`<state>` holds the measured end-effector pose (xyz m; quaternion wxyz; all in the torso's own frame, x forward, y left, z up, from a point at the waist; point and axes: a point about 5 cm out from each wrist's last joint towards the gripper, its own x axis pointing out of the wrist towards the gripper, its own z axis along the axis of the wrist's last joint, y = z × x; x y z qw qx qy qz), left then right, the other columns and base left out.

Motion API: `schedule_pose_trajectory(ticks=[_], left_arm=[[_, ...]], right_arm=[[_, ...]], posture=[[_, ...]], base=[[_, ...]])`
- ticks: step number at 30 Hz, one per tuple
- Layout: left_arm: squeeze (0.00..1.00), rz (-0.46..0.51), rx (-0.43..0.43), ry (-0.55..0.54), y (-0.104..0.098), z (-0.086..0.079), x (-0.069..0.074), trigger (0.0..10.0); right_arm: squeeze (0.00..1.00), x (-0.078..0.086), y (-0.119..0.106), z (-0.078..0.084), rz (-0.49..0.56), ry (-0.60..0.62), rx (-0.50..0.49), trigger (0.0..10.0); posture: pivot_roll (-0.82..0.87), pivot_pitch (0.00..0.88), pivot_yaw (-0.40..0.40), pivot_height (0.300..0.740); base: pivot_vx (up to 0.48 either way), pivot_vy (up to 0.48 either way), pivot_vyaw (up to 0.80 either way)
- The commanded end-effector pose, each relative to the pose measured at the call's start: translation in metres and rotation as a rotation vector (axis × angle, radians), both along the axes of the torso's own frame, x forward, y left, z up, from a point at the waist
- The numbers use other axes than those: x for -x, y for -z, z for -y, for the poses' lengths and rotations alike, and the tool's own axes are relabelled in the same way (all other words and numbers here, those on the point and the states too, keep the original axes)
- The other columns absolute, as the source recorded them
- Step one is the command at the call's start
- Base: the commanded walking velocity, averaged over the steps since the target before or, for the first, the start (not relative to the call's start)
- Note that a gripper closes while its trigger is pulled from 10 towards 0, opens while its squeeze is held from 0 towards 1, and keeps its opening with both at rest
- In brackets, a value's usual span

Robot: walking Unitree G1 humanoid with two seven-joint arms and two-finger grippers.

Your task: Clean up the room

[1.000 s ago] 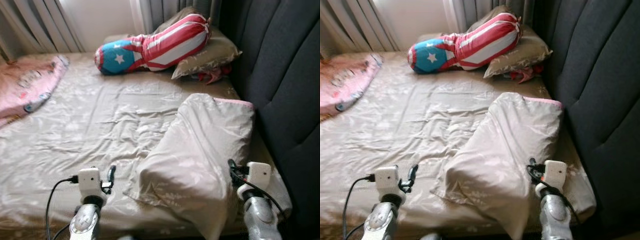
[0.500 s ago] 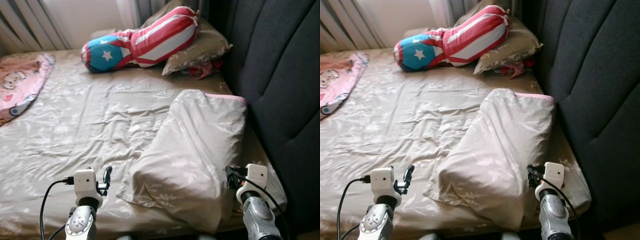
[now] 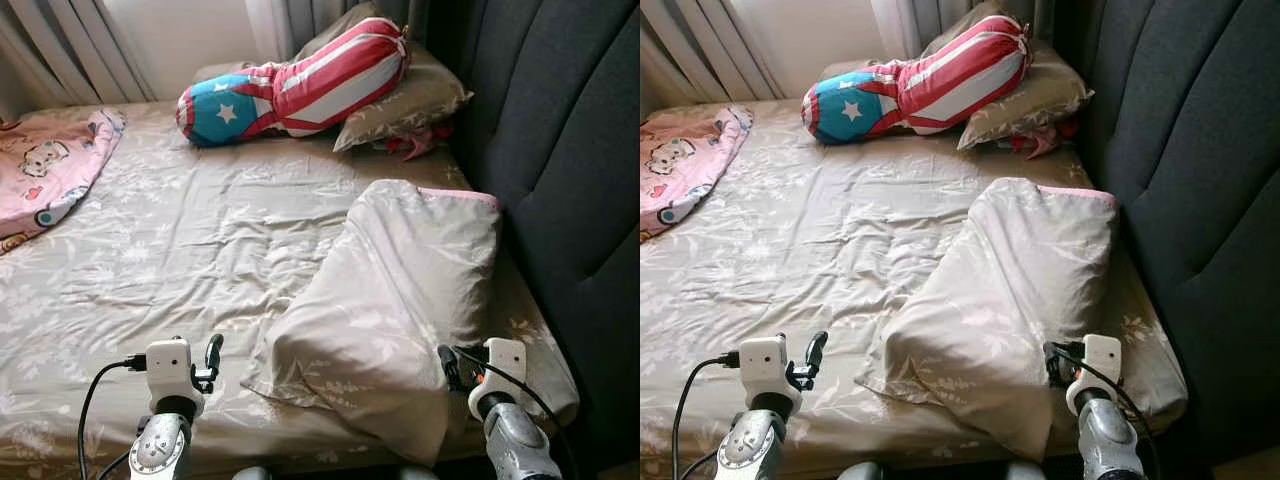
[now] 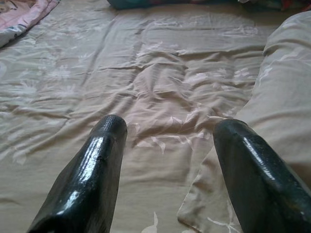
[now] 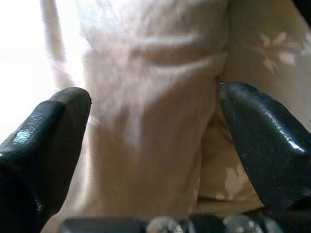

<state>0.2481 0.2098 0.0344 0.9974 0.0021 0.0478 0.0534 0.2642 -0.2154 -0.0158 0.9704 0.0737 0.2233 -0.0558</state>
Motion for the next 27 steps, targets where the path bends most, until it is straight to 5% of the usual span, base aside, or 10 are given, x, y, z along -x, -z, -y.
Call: schedule_pose_trajectory(ticks=[1, 5, 6, 27], left_arm=[[0.0, 0.0, 0.0, -0.019, -0.003, -0.005, 0.002, 10.0], [0.0, 0.005, -0.004, -0.022, -0.005, -0.007, 0.004, 10.0], [0.0, 0.004, -0.008, -0.025, -0.005, -0.009, 0.005, 10.0], [0.0, 0.007, -0.05, -0.024, -0.019, -0.022, 0.011, 10.0]], right_arm=[[1.0, 0.002, 0.004, -0.002, -0.033, 0.007, -0.021, 10.0], [0.99, 0.002, 0.008, -0.006, -0.065, 0.013, -0.073, 10.0], [0.0, 0.004, 0.011, -0.01, -0.1, -0.006, -0.09, 10.0], [0.0, 0.015, 0.028, -0.031, -0.28, -0.045, -0.185, 10.0]], posture=[[-0.13, 0.111, 0.058, 0.663], [-0.12, 0.132, 0.064, 0.663], [-0.11, 0.135, 0.065, 0.663], [-0.05, 0.178, 0.111, 0.663]], base=[[0.0, 0.0, 0.0], [0.0, 0.0, 0.0], [0.0, 0.0, 0.0], [0.0, 0.0, 0.0]])
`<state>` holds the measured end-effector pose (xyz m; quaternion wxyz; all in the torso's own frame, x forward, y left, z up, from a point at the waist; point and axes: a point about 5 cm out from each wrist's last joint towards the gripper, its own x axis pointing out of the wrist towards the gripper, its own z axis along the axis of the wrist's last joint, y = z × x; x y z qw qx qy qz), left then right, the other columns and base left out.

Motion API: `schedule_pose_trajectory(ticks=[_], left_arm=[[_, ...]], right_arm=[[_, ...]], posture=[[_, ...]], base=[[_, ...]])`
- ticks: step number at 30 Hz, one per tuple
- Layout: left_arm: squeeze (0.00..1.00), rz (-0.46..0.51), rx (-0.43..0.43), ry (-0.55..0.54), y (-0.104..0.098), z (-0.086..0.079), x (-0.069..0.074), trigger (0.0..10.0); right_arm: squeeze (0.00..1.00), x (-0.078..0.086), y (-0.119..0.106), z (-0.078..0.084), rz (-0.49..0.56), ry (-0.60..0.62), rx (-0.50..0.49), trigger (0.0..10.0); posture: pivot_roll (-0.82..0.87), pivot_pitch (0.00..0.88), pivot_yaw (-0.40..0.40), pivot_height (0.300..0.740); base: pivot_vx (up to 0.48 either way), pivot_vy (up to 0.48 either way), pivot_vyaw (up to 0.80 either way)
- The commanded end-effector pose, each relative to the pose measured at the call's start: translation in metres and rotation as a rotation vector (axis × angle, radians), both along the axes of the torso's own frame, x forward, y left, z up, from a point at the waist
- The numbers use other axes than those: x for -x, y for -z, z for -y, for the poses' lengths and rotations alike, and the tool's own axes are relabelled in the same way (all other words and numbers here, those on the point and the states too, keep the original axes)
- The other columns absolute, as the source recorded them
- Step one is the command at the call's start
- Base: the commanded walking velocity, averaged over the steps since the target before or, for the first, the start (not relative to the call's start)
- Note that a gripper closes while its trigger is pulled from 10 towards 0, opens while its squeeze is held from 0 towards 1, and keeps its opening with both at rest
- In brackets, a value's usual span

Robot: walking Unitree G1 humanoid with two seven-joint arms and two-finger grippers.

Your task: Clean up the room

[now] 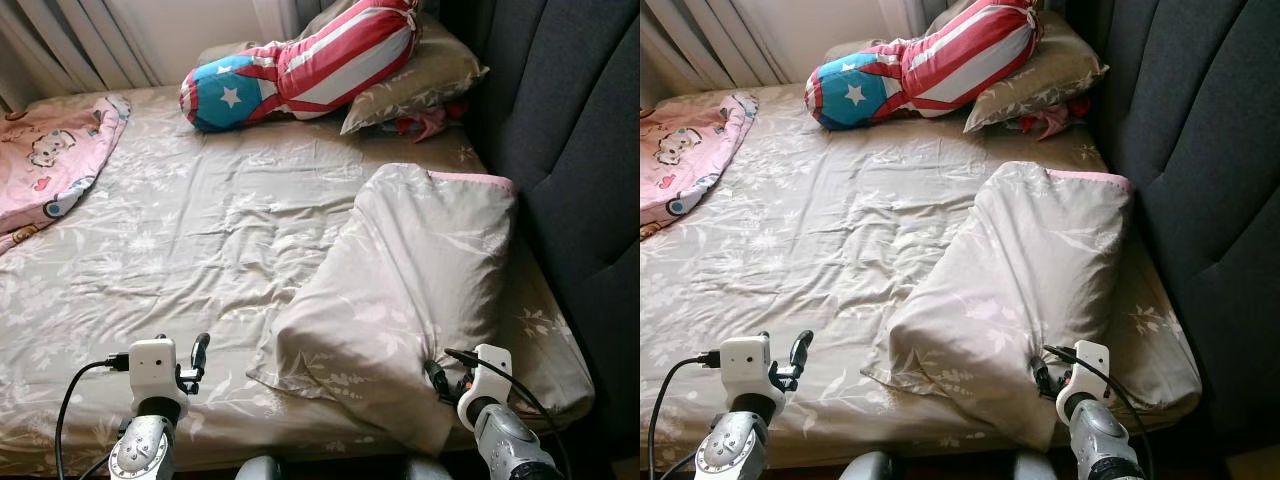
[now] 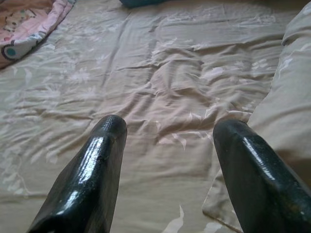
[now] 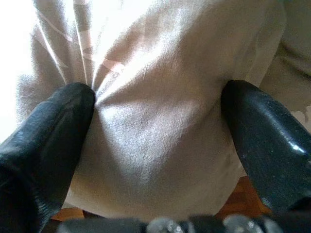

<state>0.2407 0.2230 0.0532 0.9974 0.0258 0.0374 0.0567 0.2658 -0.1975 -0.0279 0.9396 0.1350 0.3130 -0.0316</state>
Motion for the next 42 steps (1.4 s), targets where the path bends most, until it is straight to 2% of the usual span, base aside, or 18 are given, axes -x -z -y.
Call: schedule_pose_trajectory(ticks=[1, 4, 9, 10, 11, 12, 13, 17, 23, 42], left_arm=[[0.0, -0.011, -0.002, -0.019, -0.001, -0.008, 0.004, 10.0], [0.0, -0.004, 0.025, -0.052, -0.005, -0.014, 0.003, 10.0], [0.0, 0.01, 0.018, -0.054, -0.012, -0.017, 0.003, 10.0], [0.0, 0.011, 0.017, -0.053, -0.013, -0.017, 0.005, 10.0], [0.0, 0.011, 0.016, -0.053, -0.013, -0.017, 0.005, 10.0], [0.0, 0.01, 0.015, -0.053, -0.013, -0.017, 0.005, 10.0], [0.0, 0.009, 0.015, -0.053, -0.013, -0.017, 0.006, 10.0], [0.0, -0.001, 0.019, -0.049, -0.014, -0.016, 0.01, 10.0], [0.0, -0.009, 0.021, -0.04, -0.014, -0.013, 0.009, 10.0], [0.0, -0.027, 0.022, -0.026, -0.01, -0.007, 0.007, 10.0]], right_arm=[[0.0, 0.016, 0.016, -0.014, -0.102, -0.019, -0.04, 10.0], [0.0, 0.017, 0.017, -0.016, -0.104, 0.045, -0.11, 10.0], [0.0, 0.016, 0.018, -0.021, -0.111, 0.031, -0.105, 10.0], [0.0, 0.017, 0.018, -0.023, -0.115, 0.018, -0.101, 8.4], [0.0, 0.017, 0.019, -0.024, -0.119, 0.012, -0.099, 8.4], [0.0, 0.018, 0.019, -0.025, -0.121, 0.01, -0.101, 1.6], [0.0, 0.018, 0.02, -0.026, -0.124, 0.008, -0.102, 0.0], [0.0, 0.03, 0.029, -0.03, -0.162, 0.004, -0.098, 0.0], [0.0, 0.042, 0.035, -0.02, -0.193, 0.012, -0.078, 0.0], [0.0, 0.04, 0.032, -0.011, -0.16, 0.027, -0.075, 0.0]], posture=[[-0.05, 0.178, 0.111, 0.663], [-0.04, 0.184, 0.112, 0.663], [-0.02, 0.198, 0.116, 0.663], [-0.02, 0.202, 0.116, 0.663], [-0.02, 0.204, 0.116, 0.663], [-0.01, 0.207, 0.116, 0.663], [-0.01, 0.21, 0.115, 0.663], [-0.01, 0.219, 0.117, 0.663], [-0.02, 0.224, 0.119, 0.663], [-0.03, 0.206, 0.107, 0.663]], base=[[0.0, 0.0, 0.0], [0.0, 0.0, 0.0], [0.0, 0.0, 0.0], [0.0, 0.0, 0.0], [0.0, 0.0, 0.0], [0.0, 0.0, 0.0], [0.0, 0.0, 0.0], [0.0, 0.0, 0.0], [0.0, 0.0, 0.0], [0.0, 0.0, 0.0]])
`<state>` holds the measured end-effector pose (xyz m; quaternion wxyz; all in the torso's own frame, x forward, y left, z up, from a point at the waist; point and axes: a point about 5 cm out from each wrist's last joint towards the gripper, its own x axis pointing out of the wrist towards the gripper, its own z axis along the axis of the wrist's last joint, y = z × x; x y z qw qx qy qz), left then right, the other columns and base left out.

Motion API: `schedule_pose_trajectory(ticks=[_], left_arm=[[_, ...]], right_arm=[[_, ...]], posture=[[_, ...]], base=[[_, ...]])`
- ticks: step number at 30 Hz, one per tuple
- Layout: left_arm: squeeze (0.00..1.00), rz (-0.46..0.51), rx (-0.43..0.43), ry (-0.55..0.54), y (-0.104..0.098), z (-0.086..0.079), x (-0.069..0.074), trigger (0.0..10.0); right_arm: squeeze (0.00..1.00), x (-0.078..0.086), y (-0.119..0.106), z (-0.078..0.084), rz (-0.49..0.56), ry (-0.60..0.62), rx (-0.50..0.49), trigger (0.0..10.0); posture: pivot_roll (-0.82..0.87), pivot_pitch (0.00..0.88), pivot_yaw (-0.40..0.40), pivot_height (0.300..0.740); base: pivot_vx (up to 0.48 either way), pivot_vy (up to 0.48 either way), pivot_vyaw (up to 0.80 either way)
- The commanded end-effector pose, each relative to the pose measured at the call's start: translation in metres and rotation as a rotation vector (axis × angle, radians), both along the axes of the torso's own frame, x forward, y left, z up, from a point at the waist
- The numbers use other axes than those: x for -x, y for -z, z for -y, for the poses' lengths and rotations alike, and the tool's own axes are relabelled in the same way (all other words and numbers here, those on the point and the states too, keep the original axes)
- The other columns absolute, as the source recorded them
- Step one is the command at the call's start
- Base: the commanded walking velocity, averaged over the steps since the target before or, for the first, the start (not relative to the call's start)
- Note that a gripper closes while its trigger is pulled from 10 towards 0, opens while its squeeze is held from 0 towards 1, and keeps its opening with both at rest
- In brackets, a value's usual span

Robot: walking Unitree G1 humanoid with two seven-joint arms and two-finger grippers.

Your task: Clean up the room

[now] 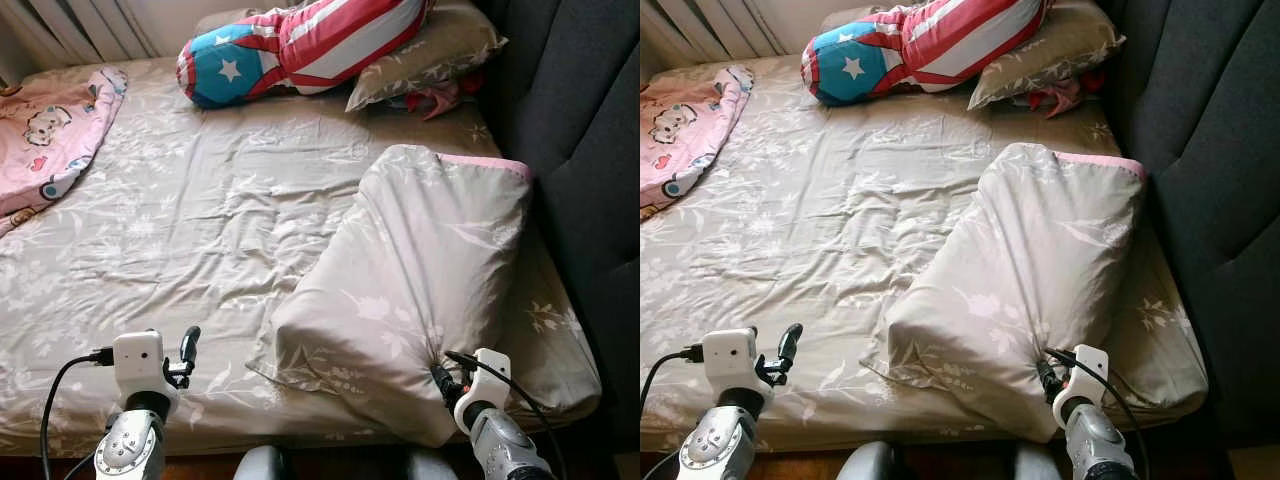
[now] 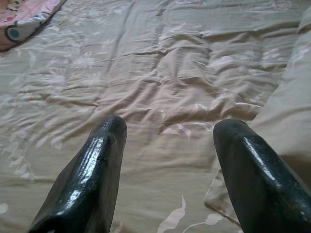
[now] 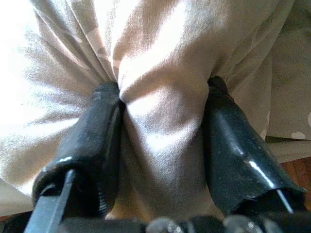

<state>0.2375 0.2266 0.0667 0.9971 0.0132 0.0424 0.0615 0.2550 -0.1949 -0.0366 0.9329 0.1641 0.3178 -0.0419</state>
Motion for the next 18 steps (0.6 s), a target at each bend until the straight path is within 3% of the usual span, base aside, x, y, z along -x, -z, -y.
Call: schedule_pose_trajectory(ticks=[1, 13, 18], left_arm=[[0.0, -0.019, -0.003, -0.015, 0.0041, -0.0028, 0.0034, 10.0], [0.0, -0.018, -0.005, -0.006, 0.0057, 0.0027, -0.0009, 10.0], [0.0, -0.016, -0.003, -0.007, 0.0064, 0.0047, -0.0032, 10.0]], right_arm=[[0.0, 0.0292, 0.0234, -0.0082, -0.142, -0.012, -0.029, 0.0], [0.0, 0.024, 0.0206, -0.0112, -0.132, -0.019, -0.015, 0.0], [0.0, 0.0243, 0.0196, -0.004, -0.124, -0.011, 0.014, 0.0]], posture=[[-0.03, 0.203, 0.104, 0.663], [-0.04, 0.192, 0.091, 0.663], [-0.05, 0.188, 0.083, 0.663]], base=[[0.0, 0.0, 0.0], [0.0, 0.0, 0.0], [0.0, 0.0, 0.0]])
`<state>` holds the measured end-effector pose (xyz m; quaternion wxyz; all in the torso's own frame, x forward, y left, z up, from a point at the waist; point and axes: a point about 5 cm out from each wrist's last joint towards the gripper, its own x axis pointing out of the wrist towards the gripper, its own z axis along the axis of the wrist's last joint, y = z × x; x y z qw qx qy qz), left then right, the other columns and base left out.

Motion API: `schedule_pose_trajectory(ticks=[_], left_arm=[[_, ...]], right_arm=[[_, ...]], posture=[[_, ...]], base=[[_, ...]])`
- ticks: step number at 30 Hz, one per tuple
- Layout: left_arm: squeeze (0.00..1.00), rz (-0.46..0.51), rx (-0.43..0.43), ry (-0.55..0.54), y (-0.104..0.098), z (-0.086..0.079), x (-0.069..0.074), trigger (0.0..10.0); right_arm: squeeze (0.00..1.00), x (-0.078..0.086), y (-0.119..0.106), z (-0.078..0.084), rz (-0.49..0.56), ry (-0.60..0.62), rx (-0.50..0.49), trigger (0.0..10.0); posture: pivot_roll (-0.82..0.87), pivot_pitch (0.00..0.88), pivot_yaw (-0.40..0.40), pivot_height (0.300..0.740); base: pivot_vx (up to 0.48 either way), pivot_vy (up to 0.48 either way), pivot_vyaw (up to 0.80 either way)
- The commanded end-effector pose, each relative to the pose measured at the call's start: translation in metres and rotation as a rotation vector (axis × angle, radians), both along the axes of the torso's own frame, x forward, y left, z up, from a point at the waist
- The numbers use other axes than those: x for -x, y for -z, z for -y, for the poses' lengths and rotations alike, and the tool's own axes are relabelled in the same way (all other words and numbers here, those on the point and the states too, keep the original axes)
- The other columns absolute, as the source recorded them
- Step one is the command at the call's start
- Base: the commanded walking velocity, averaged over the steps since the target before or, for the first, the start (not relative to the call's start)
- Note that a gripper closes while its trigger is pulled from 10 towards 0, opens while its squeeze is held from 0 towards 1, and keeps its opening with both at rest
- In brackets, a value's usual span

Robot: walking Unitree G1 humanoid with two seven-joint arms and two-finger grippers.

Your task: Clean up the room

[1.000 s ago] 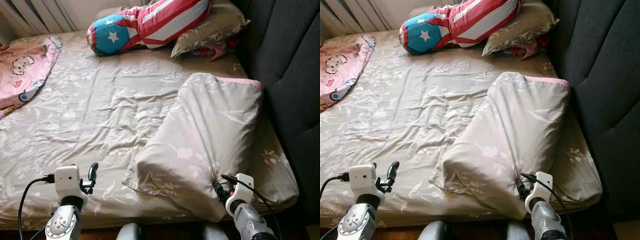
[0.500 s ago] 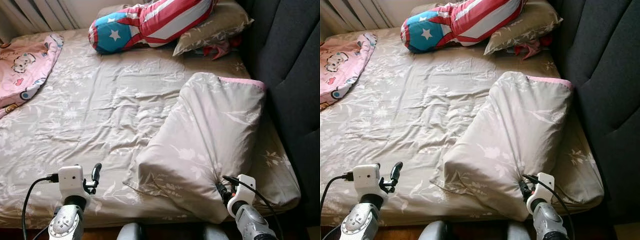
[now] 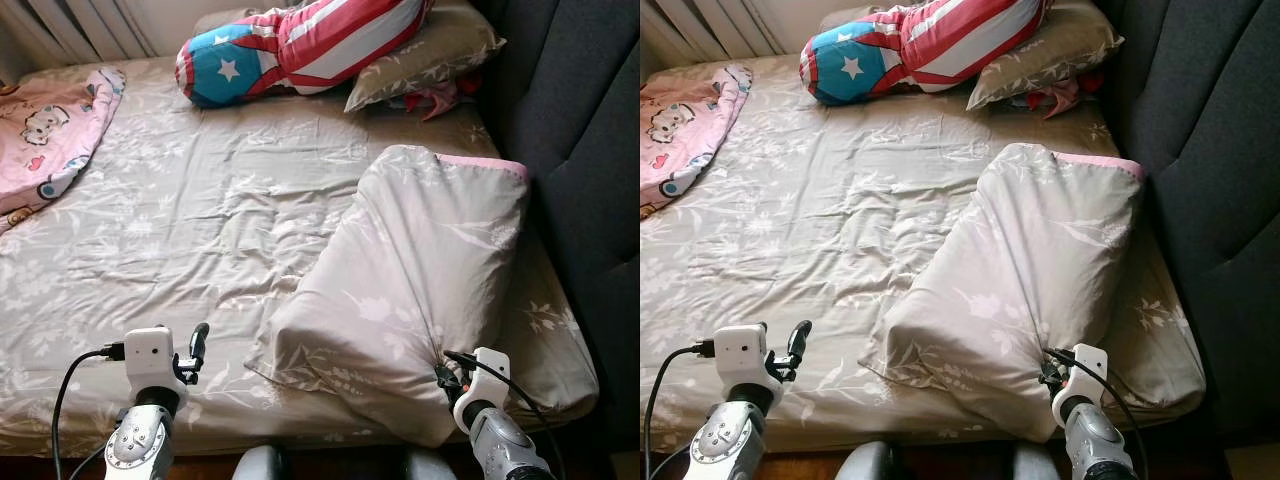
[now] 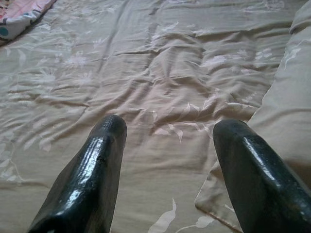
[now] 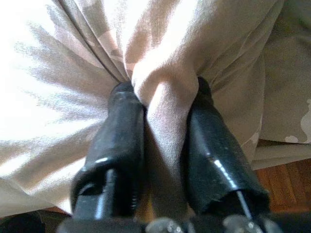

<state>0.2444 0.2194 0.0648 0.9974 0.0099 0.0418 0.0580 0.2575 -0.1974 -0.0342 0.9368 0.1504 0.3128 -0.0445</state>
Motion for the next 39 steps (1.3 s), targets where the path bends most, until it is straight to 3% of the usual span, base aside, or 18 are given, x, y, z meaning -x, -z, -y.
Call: schedule_pose_trajectory(ticks=[1, 3, 7, 12, 14, 15, 19, 25, 26, 28, 29, 35, 36, 37, 38, 39], left_arm=[[0.0, -0.017, -0.009, -0.015, 0.005, -0.002, 0.003, 10.0], [0.0, -0.017, -0.008, -0.015, 0.005, -0.002, 0.003, 10.0], [0.0, -0.016, -0.003, -0.017, 0.007, 0.002, 0.001, 10.0], [0.0, -0.016, 0.0, -0.024, 0.011, 0.004, 0.002, 10.0], [0.0, -0.016, -0.001, -0.026, 0.011, 0.004, 0.002, 10.0], [0.0, -0.017, -0.001, -0.03, 0.012, 0.003, 0.002, 10.0], [0.0, -0.019, 0.0, -0.038, 0.014, 0.002, 0.003, 10.0], [0.0, -0.02, 0.003, -0.038, 0.015, 0.003, 0.002, 10.0], [0.0, -0.021, 0.004, -0.037, 0.016, 0.003, 0.001, 10.0], [0.0, -0.021, 0.004, -0.037, 0.016, 0.003, 0.001, 10.0], [0.0, -0.022, 0.005, -0.036, 0.017, 0.004, 0.001, 10.0], [0.0, -0.023, 0.002, -0.037, 0.019, 0.003, 0.001, 10.0], [0.0, -0.023, 0.001, -0.039, 0.019, 0.003, 0.001, 10.0], [0.0, -0.023, 0.002, -0.04, 0.02, 0.003, 0.002, 10.0], [0.0, -0.023, 0.002, -0.041, 0.02, 0.003, 0.002, 10.0], [0.0, -0.025, 0.005, -0.041, 0.021, 0.003, 0.002, 10.0]], right_arm=[[0.0, 0.028, 0.022, -0.001, -0.131, 0.001, 0.002, 0.0], [0.0, 0.029, 0.022, 0.003, -0.128, 0.009, 0.007, 0.0], [0.0, 0.038, 0.019, 0.034, -0.118, 0.083, 0.096, 0.0], [0.0, 0.024, 0.0, 0.062, -0.026, 0.224, 0.236, 0.0], [0.0, 0.023, -0.003, 0.065, -0.014, 0.232, 0.257, 0.0], [0.0, 0.014, -0.019, 0.085, 0.051, 0.275, 0.351, 0.0], [0.0, 0.007, -0.065, 0.137, 0.202, 0.437, 0.549, 0.0], [0.0, 0.018, -0.09, 0.173, 0.238, 0.583, 0.666, 0.0], [0.0, 0.019, -0.09, 0.174, 0.234, 0.574, 0.672, 2.7], [0.0, 0.019, -0.09, 0.174, 0.234, 0.574, 0.672, 2.7], [0.0, 0.018, -0.085, 0.169, 0.22, 0.538, 0.67, 10.0], [0.0, 0.013, -0.061, 0.132, 0.192, 0.41, 0.588, 10.0], [0.1, 0.012, -0.057, 0.126, 0.188, 0.399, 0.573, 10.0], [0.78, 0.012, -0.055, 0.121, 0.195, 0.396, 0.577, 10.0], [1.0, 0.012, -0.056, 0.12, 0.219, 0.4, 0.587, 10.0], [1.0, 0.01, -0.061, 0.119, 0.258, 0.393, 0.624, 10.0]], posture=[[-0.06, 0.186, 0.08, 0.663], [-0.06, 0.184, 0.077, 0.663], [-0.08, 0.18, 0.062, 0.663], [-0.11, 0.179, 0.042, 0.663], [-0.11, 0.179, 0.042, 0.663], [-0.12, 0.179, 0.032, 0.663], [-0.14, 0.178, 0.021, 0.663], [-0.17, 0.175, 0.017, 0.663], [-0.17, 0.175, 0.016, 0.663], [-0.17, 0.175, 0.016, 0.663], [-0.17, 0.175, 0.016, 0.663], [-0.16, 0.17, 0.019, 0.663], [-0.16, 0.17, 0.019, 0.663], [-0.15, 0.169, 0.021, 0.663], [-0.15, 0.168, 0.02, 0.663], [-0.15, 0.164, 0.018, 0.663]], base=[[0.0, 0.0, 0.0], [0.0, 0.0, 0.0], [0.0, 0.0, 0.0], [0.0, 0.0, 0.0], [0.0, 0.0, 0.0], [0.0, 0.0, 0.0], [0.0, 0.0, 0.0], [0.0, 0.0, 0.0], [0.0, 0.0, 0.0], [0.0, 0.0, 0.0], [0.0, 0.0, 0.0], [0.0, 0.0, 0.0], [0.0, 0.0, 0.0], [0.0, 0.0, 0.0], [0.0, 0.0, 0.0], [0.0, 0.0, 0.0]])
